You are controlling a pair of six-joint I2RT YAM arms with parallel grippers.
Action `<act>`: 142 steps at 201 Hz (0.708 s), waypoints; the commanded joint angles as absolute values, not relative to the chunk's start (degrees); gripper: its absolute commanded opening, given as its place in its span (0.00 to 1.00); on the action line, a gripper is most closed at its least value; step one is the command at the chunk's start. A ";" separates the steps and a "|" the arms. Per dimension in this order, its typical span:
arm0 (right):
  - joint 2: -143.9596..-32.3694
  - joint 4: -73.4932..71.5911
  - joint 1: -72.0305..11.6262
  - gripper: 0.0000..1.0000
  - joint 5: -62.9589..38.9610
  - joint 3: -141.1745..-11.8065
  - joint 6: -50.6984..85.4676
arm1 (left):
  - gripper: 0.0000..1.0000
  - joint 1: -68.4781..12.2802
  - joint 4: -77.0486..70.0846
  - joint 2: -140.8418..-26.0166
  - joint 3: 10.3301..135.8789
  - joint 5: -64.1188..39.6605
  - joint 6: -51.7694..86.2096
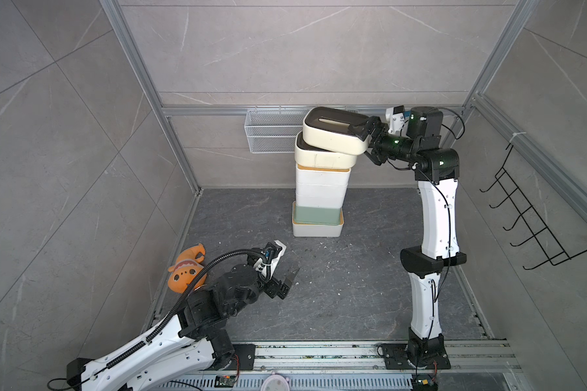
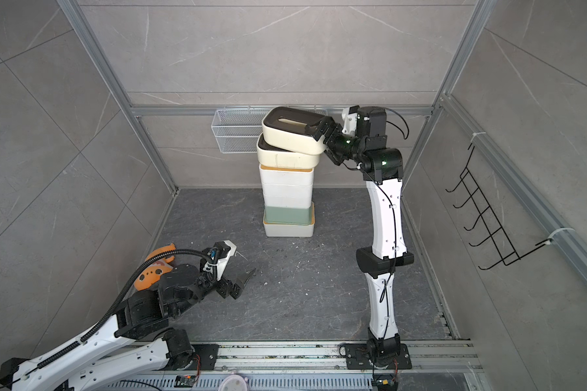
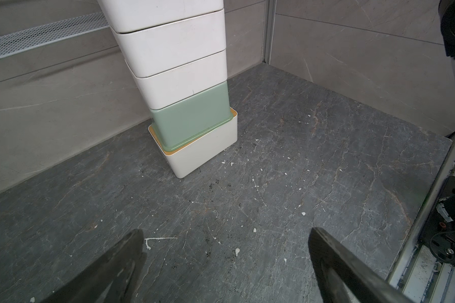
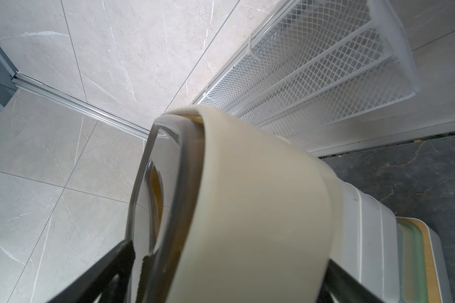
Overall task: Stack the tissue boxes
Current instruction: Place the tissue box at the tissue box.
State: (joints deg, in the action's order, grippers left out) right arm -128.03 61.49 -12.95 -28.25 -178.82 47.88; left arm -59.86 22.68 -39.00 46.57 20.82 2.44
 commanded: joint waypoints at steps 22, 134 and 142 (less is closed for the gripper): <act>-126.27 63.29 -13.10 1.00 -27.03 -179.65 45.40 | 1.00 -59.91 19.95 -38.92 46.71 20.77 2.03; -125.29 58.36 -13.10 1.00 -28.12 -177.89 48.27 | 1.00 -59.87 19.78 -39.13 46.85 20.78 2.11; -125.17 58.51 -13.05 1.00 -28.08 -177.89 48.27 | 1.00 -59.87 19.78 -39.18 46.82 20.75 2.11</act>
